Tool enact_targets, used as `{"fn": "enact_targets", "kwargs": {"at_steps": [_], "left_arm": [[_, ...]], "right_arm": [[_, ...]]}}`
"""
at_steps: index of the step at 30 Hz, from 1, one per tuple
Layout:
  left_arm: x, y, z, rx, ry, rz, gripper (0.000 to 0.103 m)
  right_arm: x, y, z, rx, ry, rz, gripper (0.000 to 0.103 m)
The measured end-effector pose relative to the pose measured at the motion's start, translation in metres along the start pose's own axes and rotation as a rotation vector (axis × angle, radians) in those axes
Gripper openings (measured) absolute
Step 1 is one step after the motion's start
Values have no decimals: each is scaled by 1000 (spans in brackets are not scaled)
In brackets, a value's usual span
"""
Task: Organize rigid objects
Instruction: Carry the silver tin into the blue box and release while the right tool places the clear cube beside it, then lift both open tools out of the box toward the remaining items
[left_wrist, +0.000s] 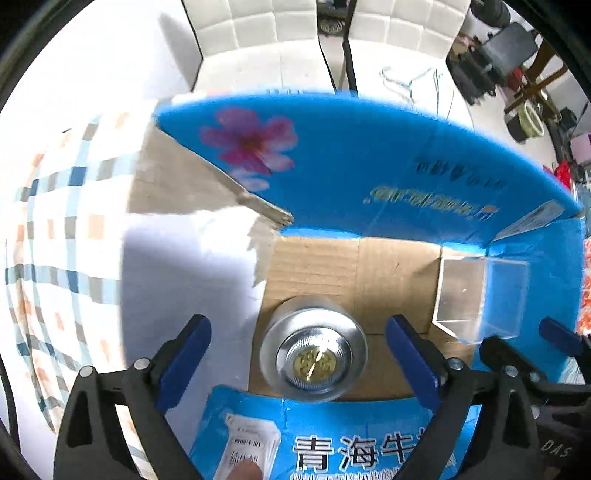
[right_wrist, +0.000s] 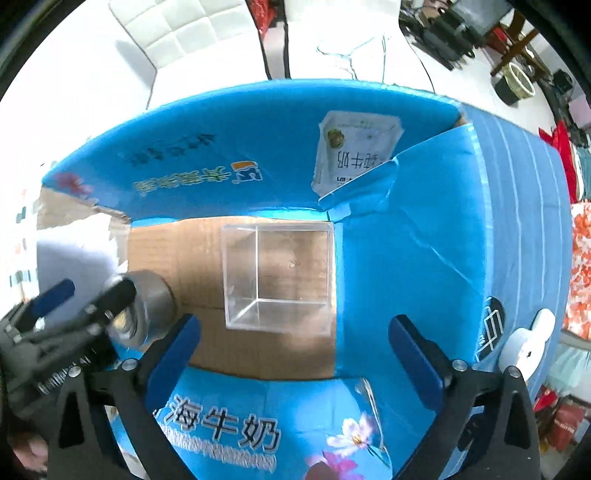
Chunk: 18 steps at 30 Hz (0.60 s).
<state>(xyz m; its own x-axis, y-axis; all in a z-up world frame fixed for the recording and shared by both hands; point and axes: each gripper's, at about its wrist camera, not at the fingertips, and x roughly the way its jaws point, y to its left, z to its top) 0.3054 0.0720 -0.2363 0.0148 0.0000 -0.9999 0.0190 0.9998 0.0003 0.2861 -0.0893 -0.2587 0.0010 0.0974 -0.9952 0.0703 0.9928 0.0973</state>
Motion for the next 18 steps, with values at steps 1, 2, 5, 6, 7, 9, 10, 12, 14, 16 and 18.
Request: {"fn": "enact_targets", "kwargs": {"at_steps": [1,2,5,6,7,9,10,12,14,16,18], "left_arm": [[-7,2,-2,-1,-13,5,97],[-14,3,-4,1,-25,9,97],[-29,4,-15,-4,-60,20,97],[-33,10,-22,-3,-71,23,97],[-39,11,-27,-2,-83,30,97],[-51,11,-37,1,-102,41,97],[-58,12,-49,3,-111,45,97],[-68,15,-56,2,-122,48,97],[-79,16,-68,3,-143,57,97],[-89,18,-79,0,-167,65,97],[-101,18,-89,0,-186,63,97]], "right_arm": [[-4,0,-4,-6,-5,1,103],[-9,0,-8,-11,-10,6,103],[-23,3,-23,-29,-31,19,103],[-28,4,-28,-37,-38,19,103],[-33,5,-31,-36,-32,26,103],[-43,11,-40,-52,-45,31,103],[-48,14,-46,-56,-50,36,103],[-58,16,-58,-64,-64,46,103],[-73,9,-69,-68,-84,57,103],[-87,8,-85,-69,-109,53,103],[-103,8,-99,-68,-125,56,103]]}}
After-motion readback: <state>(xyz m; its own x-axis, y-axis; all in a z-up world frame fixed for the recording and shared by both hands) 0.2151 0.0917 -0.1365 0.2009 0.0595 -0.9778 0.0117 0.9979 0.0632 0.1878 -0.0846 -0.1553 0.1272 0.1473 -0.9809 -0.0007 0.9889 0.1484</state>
